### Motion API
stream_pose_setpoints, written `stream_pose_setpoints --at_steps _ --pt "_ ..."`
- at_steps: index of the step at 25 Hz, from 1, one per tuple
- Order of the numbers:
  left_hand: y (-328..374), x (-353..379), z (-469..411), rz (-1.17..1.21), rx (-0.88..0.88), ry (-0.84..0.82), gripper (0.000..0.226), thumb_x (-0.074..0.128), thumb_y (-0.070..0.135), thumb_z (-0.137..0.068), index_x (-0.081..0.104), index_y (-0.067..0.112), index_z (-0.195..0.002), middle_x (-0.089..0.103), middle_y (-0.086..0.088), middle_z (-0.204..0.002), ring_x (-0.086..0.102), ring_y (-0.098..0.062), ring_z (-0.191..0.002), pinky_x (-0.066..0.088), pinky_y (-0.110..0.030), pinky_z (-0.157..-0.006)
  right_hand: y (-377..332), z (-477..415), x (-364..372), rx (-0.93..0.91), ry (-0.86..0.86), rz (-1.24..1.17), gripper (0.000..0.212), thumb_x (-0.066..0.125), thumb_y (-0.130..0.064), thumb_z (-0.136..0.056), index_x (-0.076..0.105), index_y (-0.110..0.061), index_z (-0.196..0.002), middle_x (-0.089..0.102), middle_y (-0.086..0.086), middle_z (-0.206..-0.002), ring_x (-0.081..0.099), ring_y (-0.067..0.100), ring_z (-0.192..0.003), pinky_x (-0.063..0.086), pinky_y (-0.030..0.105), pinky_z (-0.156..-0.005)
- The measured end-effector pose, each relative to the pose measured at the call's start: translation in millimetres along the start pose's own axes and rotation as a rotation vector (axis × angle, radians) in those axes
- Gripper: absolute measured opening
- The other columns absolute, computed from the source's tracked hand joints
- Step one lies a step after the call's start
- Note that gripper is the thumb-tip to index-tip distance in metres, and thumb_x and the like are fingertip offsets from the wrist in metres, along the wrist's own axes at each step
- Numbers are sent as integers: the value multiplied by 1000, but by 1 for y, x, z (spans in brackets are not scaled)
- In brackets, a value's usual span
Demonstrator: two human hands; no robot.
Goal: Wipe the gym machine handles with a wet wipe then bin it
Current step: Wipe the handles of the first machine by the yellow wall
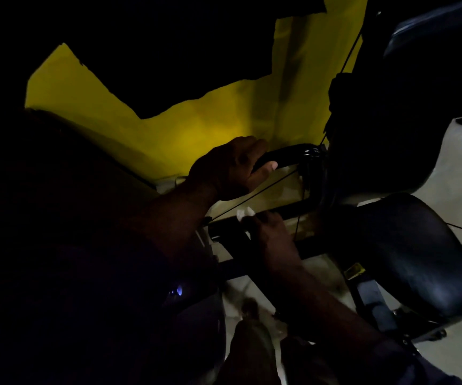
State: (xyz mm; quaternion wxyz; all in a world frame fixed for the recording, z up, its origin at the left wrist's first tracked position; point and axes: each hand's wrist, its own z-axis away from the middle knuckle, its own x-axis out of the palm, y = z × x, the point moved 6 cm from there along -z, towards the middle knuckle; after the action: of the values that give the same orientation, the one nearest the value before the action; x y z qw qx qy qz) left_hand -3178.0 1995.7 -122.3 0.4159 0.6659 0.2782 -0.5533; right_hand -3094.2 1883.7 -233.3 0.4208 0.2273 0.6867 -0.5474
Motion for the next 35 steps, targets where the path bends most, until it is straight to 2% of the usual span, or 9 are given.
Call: stream_pose_setpoints --at_steps 3,10,14,19,21,24,27,29,35 --pt "1 -1 0 -13 -8 13 39 45 51 -104 55 13 -109 46 3 -94 56 -26 -94 34 -32 -66 35 9 -17 104 69 -32 42 55 -31 -95 65 -24 -135 65 5 -117 56 29 -105 39 31 -85" --pt "3 0 3 -46 44 55 41 50 47 -104 58 10 -121 59 -7 -110 59 -29 -98 38 -32 -65 -7 13 -5 38 -39 25 55 61 -41 -87 55 -15 -136 56 7 -117 48 26 -104 49 40 -82" --pt "7 6 3 -102 210 39 59 48 43 -104 43 12 -153 53 -11 -145 53 -30 -127 48 -40 -96 5 5 -19 42 52 -26 44 48 -41 -93 64 -12 -121 56 11 -115 51 28 -100 42 33 -79" --pt "9 12 4 -95 292 7 61 45 34 -104 31 18 -161 46 -9 -155 50 -29 -133 49 -44 -103 -23 10 5 -65 16 -70 40 79 -22 -83 62 -11 -119 58 12 -109 55 27 -96 52 36 -73" --pt "10 11 4 -88 293 11 60 46 32 -104 33 18 -161 47 -9 -155 50 -29 -131 49 -42 -100 9 7 -9 17 39 -131 32 65 -24 -95 59 -23 -126 57 9 -117 56 20 -107 54 33 -87" --pt "9 9 2 -109 280 27 59 45 33 -105 32 20 -161 47 -7 -154 49 -27 -127 48 -36 -94 47 4 -34 309 223 -87 15 53 -27 -105 59 -15 -113 60 -5 -99 61 -9 -85 53 19 -81" --pt "8 8 3 -99 276 32 58 46 33 -105 33 22 -161 49 -6 -151 50 -26 -124 43 -28 -84 -2 -1 -9 301 243 -260 21 73 -30 -92 65 -16 -106 65 11 -103 67 23 -86 59 48 -76" --pt "11 6 4 -87 275 41 58 47 32 -104 34 22 -160 50 -6 -148 51 -25 -122 34 -24 -79 -29 5 16 120 116 -119 37 84 -16 -79 68 -5 -110 63 21 -100 64 36 -85 60 44 -69" --pt "13 1 5 -106 267 77 57 51 29 -102 39 20 -158 55 -9 -137 53 -24 -114 32 -24 -71 46 -1 -6 427 212 -393 17 46 -31 -100 58 -37 -110 58 23 -125 56 41 -117 49 48 -101"
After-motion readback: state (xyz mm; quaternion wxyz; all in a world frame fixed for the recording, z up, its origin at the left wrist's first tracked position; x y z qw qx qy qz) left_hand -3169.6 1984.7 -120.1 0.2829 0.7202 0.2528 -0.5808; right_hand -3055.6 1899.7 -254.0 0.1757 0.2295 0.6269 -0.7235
